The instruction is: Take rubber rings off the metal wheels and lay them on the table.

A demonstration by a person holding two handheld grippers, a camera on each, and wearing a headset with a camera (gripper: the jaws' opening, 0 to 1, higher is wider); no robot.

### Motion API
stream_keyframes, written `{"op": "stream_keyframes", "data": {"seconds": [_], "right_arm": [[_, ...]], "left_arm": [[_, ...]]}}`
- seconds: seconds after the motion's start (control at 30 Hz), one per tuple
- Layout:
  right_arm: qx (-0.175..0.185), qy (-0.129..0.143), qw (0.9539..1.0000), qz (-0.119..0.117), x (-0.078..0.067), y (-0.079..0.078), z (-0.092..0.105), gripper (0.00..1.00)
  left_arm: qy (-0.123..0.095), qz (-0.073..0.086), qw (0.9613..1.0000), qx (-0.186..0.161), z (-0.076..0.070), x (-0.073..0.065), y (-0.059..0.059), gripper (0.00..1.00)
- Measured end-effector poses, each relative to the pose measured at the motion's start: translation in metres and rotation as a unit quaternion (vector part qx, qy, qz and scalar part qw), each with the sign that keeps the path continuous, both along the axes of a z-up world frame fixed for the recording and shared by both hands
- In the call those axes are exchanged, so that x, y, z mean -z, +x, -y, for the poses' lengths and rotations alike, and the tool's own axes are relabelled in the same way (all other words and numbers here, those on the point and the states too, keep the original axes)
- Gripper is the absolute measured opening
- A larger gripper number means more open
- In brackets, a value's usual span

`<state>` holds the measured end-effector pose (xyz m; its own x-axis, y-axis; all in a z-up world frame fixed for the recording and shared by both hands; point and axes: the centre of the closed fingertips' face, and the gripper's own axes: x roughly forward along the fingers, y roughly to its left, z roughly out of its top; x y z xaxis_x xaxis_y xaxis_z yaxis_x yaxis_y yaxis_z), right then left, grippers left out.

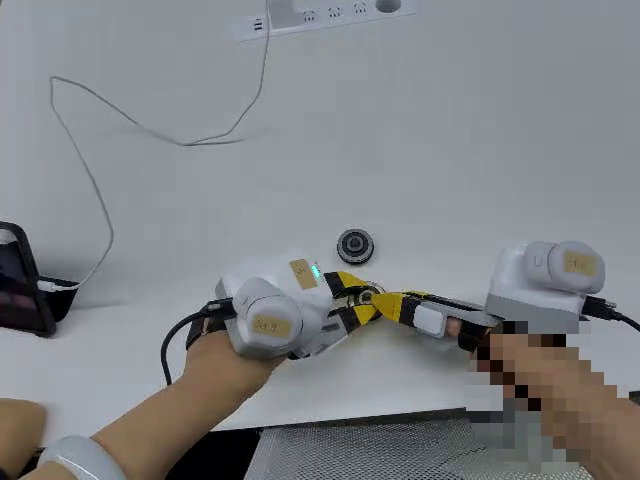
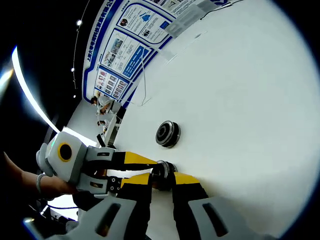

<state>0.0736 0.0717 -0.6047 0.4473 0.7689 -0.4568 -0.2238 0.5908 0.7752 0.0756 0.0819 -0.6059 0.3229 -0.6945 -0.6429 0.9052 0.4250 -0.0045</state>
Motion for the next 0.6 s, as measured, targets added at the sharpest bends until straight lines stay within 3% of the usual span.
{"op": "stream_keyframes", "data": {"seconds": [0.33, 0.6], "right_arm": [[-0.012, -0.024, 0.9994, 0.024, 0.0021, 0.0026, 0.0078, 0.05], [-0.023, -0.023, 0.9993, 0.018, 0.0049, 0.0024, 0.0026, 0.07]], "left_arm": [[-0.002, -0.001, 1.0, -0.001, 0.0005, -0.0005, 0.0006, 0.13], [-0.004, -0.002, 1.0, -0.003, -0.0002, 0.0003, 0.0011, 0.13]]}}
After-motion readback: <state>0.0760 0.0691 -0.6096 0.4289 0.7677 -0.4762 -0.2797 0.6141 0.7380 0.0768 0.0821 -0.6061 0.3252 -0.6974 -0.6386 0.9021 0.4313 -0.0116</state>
